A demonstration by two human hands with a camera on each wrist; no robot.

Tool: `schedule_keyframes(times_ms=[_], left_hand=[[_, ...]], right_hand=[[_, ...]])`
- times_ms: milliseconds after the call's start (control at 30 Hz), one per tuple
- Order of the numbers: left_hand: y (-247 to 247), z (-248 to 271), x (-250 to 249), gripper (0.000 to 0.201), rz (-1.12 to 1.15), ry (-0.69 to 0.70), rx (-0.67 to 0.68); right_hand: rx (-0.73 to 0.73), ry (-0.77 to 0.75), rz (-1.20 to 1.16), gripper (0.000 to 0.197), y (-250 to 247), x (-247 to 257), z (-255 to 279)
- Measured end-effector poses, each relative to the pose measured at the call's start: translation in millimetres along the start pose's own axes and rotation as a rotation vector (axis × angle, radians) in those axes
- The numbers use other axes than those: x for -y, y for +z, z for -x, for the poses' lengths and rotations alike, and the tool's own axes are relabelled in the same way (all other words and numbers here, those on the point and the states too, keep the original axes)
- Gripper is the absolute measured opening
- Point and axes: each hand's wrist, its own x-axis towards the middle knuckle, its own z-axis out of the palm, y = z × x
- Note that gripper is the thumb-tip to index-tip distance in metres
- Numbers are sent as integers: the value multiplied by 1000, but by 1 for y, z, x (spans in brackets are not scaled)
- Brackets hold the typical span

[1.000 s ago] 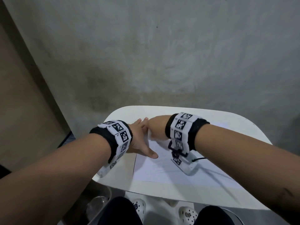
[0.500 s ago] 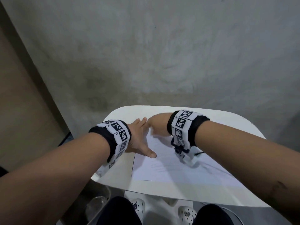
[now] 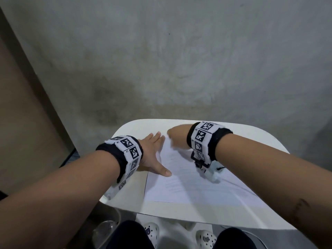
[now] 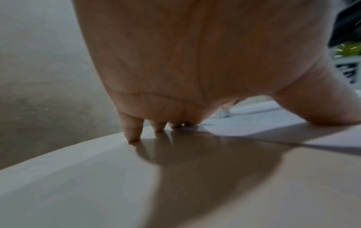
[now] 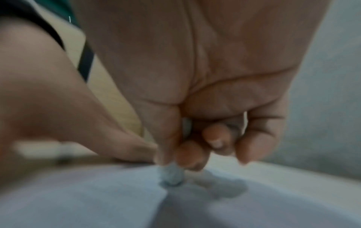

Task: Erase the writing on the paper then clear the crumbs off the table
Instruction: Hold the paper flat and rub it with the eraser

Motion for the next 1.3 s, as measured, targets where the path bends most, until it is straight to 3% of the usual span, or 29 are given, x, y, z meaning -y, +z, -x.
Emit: schedule_keyframes(times_ms=[67, 167, 300, 400, 467, 500, 567, 667, 767, 833, 867, 933, 1067, 1100, 1200, 1300], left_hand=[[0, -1, 0, 129, -6, 1, -1], [0, 2, -1, 128, 2, -2, -9], [-1, 1, -1, 127, -6, 2, -5], [-1, 1, -1, 128, -1, -3, -11], [-1, 5, -5, 126, 19, 1, -36], [-1, 6, -6, 123, 41, 2, -50], [-1, 5, -5, 123, 26, 15, -54], [-2, 5, -4, 128, -12, -14, -13], [-5, 11, -11, 115, -22, -17, -12], [-6, 11, -11, 116, -15, -11, -18], [-5, 9, -9, 122, -25, -13, -10], [-5, 9, -8, 127, -28, -13, -7], [-5, 10, -10, 119, 1, -13, -29], [-4, 8, -8, 122, -9, -7, -28], [-3, 8, -7, 127, -6, -19, -30], [-3, 13, -12, 108, 53, -39, -40]], right_hand=[[56, 7, -12, 20, -3, 1, -2], [-14, 80, 87, 23, -3, -7, -21], [181, 49, 47, 22, -4, 10, -12], [97, 99, 207, 22, -10, 7, -15], [79, 27, 198, 33, -2, 14, -26], [151, -20, 193, 40, 1, 22, -23], [215, -32, 104, 29, -6, 28, -12], [50, 83, 115, 29, -10, 10, -31], [131, -6, 90, 33, -13, 28, -24], [144, -41, 72, 15, -15, 31, -10], [78, -39, 97, 10, -17, 24, -12], [-5, 30, 148, 25, -18, 16, -18], [134, -176, 157, 17, -10, 25, -19], [109, -154, 104, 7, -13, 20, -14], [-69, -52, 56, 6, -11, 7, -6], [45, -187, 23, 31, -7, 32, 4]])
